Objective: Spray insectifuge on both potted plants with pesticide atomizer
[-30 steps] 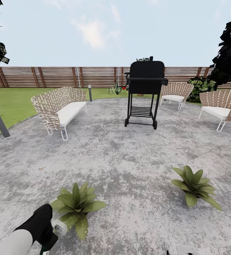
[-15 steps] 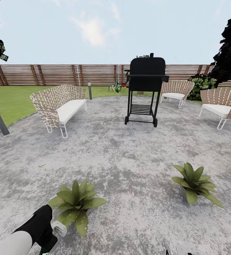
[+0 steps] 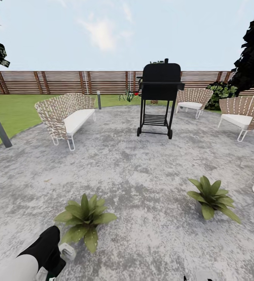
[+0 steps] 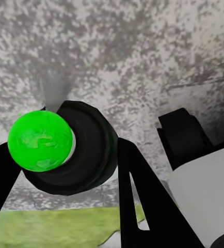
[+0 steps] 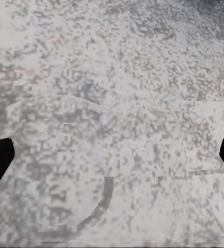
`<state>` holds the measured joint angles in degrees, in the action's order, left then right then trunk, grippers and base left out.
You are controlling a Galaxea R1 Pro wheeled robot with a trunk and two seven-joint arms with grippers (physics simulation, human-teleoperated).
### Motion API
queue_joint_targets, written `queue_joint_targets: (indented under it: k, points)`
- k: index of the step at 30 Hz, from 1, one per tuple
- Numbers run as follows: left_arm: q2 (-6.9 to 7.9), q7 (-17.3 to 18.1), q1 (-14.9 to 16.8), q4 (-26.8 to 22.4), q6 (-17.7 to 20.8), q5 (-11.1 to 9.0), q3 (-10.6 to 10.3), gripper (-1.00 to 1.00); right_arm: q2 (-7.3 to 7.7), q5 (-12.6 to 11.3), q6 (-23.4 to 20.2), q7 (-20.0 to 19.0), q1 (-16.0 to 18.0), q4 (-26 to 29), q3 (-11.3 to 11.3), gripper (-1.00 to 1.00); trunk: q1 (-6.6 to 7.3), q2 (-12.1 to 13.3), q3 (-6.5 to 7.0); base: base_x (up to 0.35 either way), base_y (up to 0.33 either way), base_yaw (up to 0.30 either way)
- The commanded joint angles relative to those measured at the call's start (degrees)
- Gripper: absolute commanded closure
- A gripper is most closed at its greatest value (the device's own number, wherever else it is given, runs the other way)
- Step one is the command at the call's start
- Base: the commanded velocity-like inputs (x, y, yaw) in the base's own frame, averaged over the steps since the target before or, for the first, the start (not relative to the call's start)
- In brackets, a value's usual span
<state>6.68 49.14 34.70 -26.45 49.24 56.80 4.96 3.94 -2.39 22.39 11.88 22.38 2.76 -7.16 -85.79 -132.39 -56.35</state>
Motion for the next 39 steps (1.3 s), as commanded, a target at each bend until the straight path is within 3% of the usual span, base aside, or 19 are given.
queue_joint_targets:
  k: [1, 14, 18, 23, 27, 30, 39]
  points:
    - [-0.07, 0.53, 0.02, -0.09, 0.16, 0.61, 0.44, 1.00, -0.01, -0.25, 0.11, 0.25, 0.03, -0.04, -0.48, -1.00, 0.04, -0.02, -0.05, -0.330, 0.000, 0.000]
    - [-0.28, -0.37, 0.03, -0.42, 0.17, 0.55, 0.57, 1.00, -0.06, -0.25, 0.11, 0.25, 0.03, -0.04, -0.48, -1.00, 0.04, -0.02, -0.05, -0.134, 0.000, 0.000]
    - [-2.57, -1.90, 0.02, -3.85, 0.33, 0.38, 0.65, 1.00, -0.07, -0.25, 0.11, 0.25, 0.03, -0.04, -0.48, -1.00, 0.04, -0.02, -0.05, -0.001, 0.000, 0.000]
    - [-3.95, -5.08, 0.36, -5.36, 0.62, -0.29, 0.57, 1.00, -0.08, -0.25, 0.11, 0.25, 0.03, -0.04, -0.48, -1.00, 0.04, -0.02, -0.05, 0.000, 0.000, 0.000]
    - [-4.06, -5.69, 0.53, -5.51, 0.68, -2.92, 0.49, 1.00, -0.08, -0.25, 0.11, 0.25, 0.03, -0.04, -0.48, -1.00, 0.04, -0.02, -0.05, 0.000, 0.000, 0.000]
    - [-3.93, -5.73, 0.53, -5.51, 0.53, -3.72, 0.56, 1.00, -0.08, -0.25, 0.11, 0.25, 0.03, -0.04, -0.48, -1.00, 0.04, -0.02, -0.05, 0.000, 0.000, 0.000]
    - [-3.10, -5.60, 0.71, -5.54, 0.42, -3.84, 0.24, 1.00, -0.24, -0.26, 0.11, 0.25, 0.03, -0.02, -0.48, -1.00, 0.04, -0.02, -0.05, -0.201, 0.067, -0.008]
